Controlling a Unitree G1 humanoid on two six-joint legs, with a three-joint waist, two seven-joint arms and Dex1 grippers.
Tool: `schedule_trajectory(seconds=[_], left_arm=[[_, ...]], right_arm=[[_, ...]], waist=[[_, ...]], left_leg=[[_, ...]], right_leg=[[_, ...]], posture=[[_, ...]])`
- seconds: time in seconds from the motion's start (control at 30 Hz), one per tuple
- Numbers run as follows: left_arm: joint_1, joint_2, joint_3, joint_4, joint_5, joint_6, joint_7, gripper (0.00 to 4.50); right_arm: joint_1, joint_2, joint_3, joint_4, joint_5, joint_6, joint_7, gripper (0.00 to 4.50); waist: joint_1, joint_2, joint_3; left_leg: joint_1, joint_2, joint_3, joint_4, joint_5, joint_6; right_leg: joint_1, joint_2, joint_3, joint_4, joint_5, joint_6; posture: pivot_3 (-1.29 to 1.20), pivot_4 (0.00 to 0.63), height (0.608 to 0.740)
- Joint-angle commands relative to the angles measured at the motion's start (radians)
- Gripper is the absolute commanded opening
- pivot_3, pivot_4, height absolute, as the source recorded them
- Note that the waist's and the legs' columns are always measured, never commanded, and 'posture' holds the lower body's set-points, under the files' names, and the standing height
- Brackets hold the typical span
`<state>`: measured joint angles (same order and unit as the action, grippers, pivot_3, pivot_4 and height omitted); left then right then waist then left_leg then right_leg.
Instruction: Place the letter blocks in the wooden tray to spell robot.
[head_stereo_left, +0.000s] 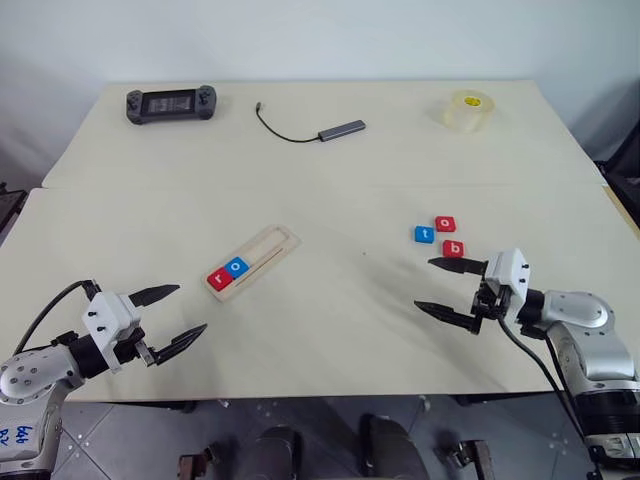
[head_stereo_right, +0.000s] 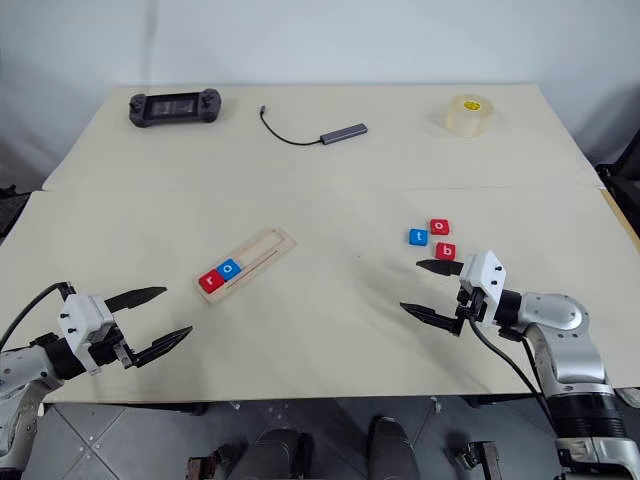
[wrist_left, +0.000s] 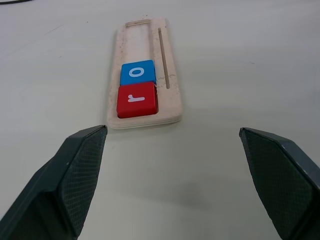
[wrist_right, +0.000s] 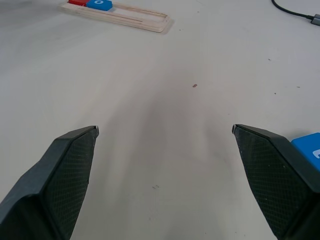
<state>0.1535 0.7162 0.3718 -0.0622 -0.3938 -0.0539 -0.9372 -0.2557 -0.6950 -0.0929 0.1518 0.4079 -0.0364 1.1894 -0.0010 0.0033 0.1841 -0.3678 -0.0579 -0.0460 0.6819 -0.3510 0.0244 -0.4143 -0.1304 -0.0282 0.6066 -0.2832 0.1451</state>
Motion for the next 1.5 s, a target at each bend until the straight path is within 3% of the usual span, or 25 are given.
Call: schedule_trajectory(seconds=[0.03,0.23,0.5,0.77,1.07,1.5], left_arm=[[0.013,-0.001,0.021,-0.016,0.001,-0.005,0.016,4.5],[0.064,-0.076,0.105,-0.05,-0.111,0.033,0.054,4.5],[0.182,-0.131,0.21,0.049,-0.134,-0.01,0.043,4.5],[0.044,-0.044,0.077,0.011,-0.17,0.21,-0.009,4.5],[-0.307,-0.027,-0.174,0.208,0.045,0.206,0.018,4.5],[-0.307,-0.023,-0.222,0.258,0.053,0.28,-0.033,4.5]], right_arm=[[-0.011,0.014,-0.013,-0.011,0.016,-0.015,0.009,4.49],[-0.054,0.081,0.011,-0.054,0.066,0.029,0.021,4.49],[-0.127,0.172,0.125,-0.237,0.081,0.105,0.015,4.49],[-0.125,0.172,0.124,-0.193,0.061,0.076,0.028,4.49],[-0.068,0.145,0.104,-0.276,0.075,0.114,-0.007,4.49],[-0.011,0.137,0.075,-0.368,0.085,0.151,-0.088,4.49]], waist=[[0.0,0.0,0.0],[-0.004,0.0,0.0],[0.001,0.0,0.0],[0.023,-0.001,-0.001],[0.012,-0.001,-0.001],[-0.001,0.001,-0.002]], left_leg=[[0.0,0.0,0.0,0.0,0.0,0.0],[0.0,0.0,0.0,0.0,0.0,0.0],[0.0,0.002,0.0,0.0,-0.001,-0.002],[0.0,-0.002,-0.003,0.001,0.0,0.001],[0.0,-0.002,-0.002,0.001,0.0,0.0],[0.001,-0.001,-0.002,0.001,0.0,0.0]], right_leg=[[0.0,0.0,0.0,0.0,0.0,0.0],[0.0,0.0,0.0,0.002,0.0,0.0],[0.0,0.0,0.0,-0.003,0.0,0.0],[0.001,-0.001,-0.003,0.0,0.0,0.0],[0.0,0.001,-0.004,0.003,0.0,0.0],[0.001,0.001,-0.005,0.004,0.0,0.0]], posture=[[0.0,0.15,0.74],[0.0,0.15,0.74],[0.0,0.15,0.74],[0.0,0.15,0.74],[0.0,0.15,0.74],[0.0,0.15,0.74]])
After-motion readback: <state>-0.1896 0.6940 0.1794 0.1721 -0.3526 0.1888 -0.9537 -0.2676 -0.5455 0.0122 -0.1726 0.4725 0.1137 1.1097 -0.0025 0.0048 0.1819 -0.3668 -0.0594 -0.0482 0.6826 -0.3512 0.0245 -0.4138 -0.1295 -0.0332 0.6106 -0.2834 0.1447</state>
